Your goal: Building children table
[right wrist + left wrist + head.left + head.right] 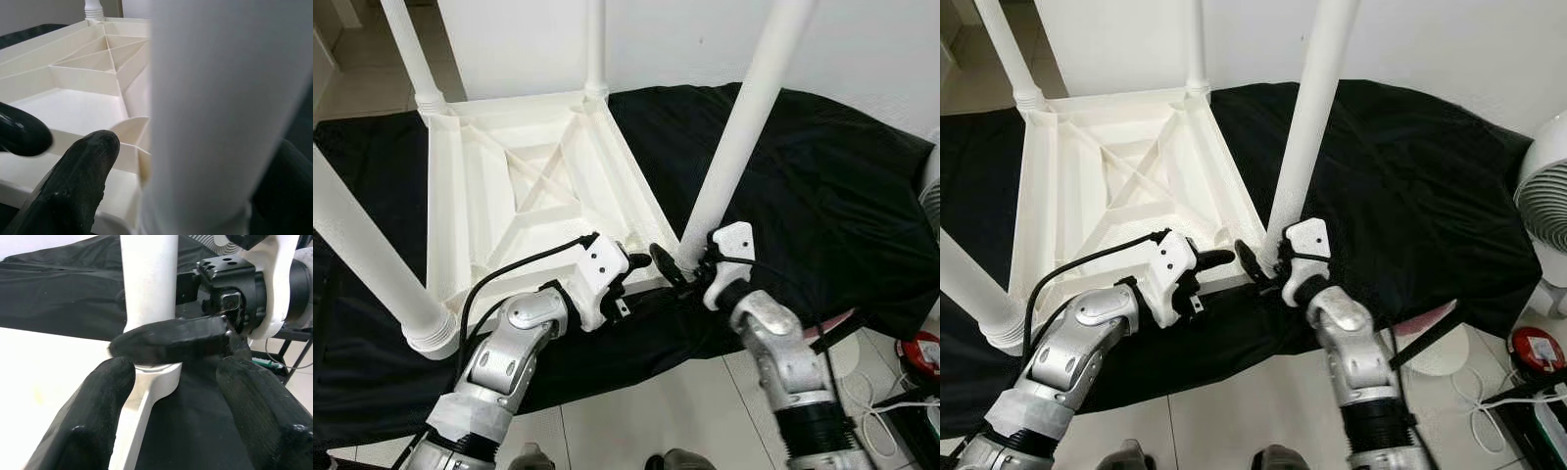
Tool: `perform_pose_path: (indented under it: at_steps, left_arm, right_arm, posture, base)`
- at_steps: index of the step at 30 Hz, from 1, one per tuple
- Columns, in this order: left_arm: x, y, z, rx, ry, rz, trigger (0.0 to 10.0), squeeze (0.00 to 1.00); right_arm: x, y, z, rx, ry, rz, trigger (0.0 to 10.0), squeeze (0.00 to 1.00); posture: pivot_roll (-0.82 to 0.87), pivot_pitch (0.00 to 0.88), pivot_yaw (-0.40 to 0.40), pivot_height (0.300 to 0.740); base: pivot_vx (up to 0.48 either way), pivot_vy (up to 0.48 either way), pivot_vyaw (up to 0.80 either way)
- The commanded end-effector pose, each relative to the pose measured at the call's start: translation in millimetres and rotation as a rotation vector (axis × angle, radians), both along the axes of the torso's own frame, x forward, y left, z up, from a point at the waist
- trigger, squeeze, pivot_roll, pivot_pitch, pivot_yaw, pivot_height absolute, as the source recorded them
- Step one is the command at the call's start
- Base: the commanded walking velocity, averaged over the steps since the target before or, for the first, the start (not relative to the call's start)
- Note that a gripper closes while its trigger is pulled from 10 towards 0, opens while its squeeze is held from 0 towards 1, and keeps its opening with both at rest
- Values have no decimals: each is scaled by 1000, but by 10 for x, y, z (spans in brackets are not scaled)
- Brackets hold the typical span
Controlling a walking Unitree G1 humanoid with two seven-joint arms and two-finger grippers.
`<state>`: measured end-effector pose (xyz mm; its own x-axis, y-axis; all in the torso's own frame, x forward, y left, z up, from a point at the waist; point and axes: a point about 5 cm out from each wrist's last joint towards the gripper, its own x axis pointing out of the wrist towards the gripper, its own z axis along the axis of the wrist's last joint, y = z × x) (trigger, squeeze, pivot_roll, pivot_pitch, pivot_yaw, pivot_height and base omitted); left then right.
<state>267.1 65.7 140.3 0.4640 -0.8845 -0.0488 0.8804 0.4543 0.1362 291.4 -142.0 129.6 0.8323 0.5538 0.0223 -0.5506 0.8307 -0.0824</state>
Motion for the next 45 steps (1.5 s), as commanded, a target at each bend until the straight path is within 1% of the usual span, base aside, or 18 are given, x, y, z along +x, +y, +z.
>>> perform_pose_path:
  at_steps: [1,6,8,9,11,13,17,18,19,20,21,22,32,33,34,35,42,45]
  left_arm:
    - [31,-3,1,2,-5,29,10000,0]
    - [40,-16,8,5,-10,25,10000,0]
    - [40,-16,8,5,-10,25,10000,0]
    - [42,-25,13,6,-14,23,10000,0]
    - [42,-25,13,6,-14,23,10000,0]
    - [42,-45,22,6,-19,19,10000,0]
    - [41,-54,26,5,-20,18,10000,0]
    - [39,-61,29,3,-22,17,10000,0]
    - [40,-65,32,3,-22,17,10000,0]
    - [40,-68,34,2,-23,18,10000,0]
    - [40,-68,34,2,-23,18,10000,0]
    - [39,-69,37,2,-25,18,10000,0]
    - [33,-78,32,-3,-24,21,10000,0]
    - [30,-88,31,-4,-23,19,10000,0]
    - [30,-88,31,-4,-23,19,10000,0]
    - [30,-91,31,-5,-22,17,10000,0]
    - [16,-100,21,-6,-19,11,10000,0]
    - [3,-108,4,-8,-12,8,10000,0]
  right_arm:
    - [35,-19,-10,1,-4,52,10000,0]
    - [174,-118,9,-50,-10,112,10000,0]
    - [174,-118,9,-50,-10,112,10000,0]
    - [248,-138,34,-68,-17,122,10000,0]
    - [248,-138,34,-68,-17,122,10000,0]
    - [388,-138,60,-112,-28,162,10000,0]
    - [434,-107,55,-127,-21,191,10000,0]
    - [459,-65,39,-135,-13,233,4941,0]
    - [472,-37,29,-138,-8,260,4941,0]
    - [473,-14,4,-146,6,282,588,0]
    - [473,-14,4,-146,6,282,588,0]
    - [470,0,-19,-153,14,303,0,0]
    - [446,-55,-147,-171,68,364,0,0]
    - [441,-65,-170,-167,81,369,667,0]
    - [441,-65,-170,-167,81,369,667,0]
    - [440,-70,-172,-157,82,362,10000,0]
    - [436,-84,-170,-137,78,288,10000,0]
    - [454,-97,-217,-139,98,150,10000,0]
  posture:
    - [26,0,-27,740]
    - [27,0,-22,740]
    - [27,0,-22,740]
    - [28,0,-21,740]
    - [28,0,-21,740]
    - [40,0,-23,740]
    - [43,0,-24,740]
    - [47,0,-27,740]
    - [49,0,-29,740]
    - [54,0,-31,740]
    - [54,0,-31,740]
    - [54,0,-31,740]
    - [50,0,-36,740]
    - [45,0,-37,740]
    - [45,0,-37,740]
    - [42,0,-37,740]
    - [39,0,-36,740]
    - [39,0,-36,740]
  base:
    - [0,0,0]
    - [0,0,0]
    - [0,0,0]
    - [0,0,0]
    - [0,0,0]
    - [0,0,0]
    - [0,0,0]
    - [0,0,0]
    - [0,0,0]
    - [0,0,0]
    - [0,0,0]
    - [0,0,0]
    - [0,0,0]
    - [0,0,0]
    - [0,0,0]
    - [0,0,0]
    - [0,0,0]
    - [0,0,0]
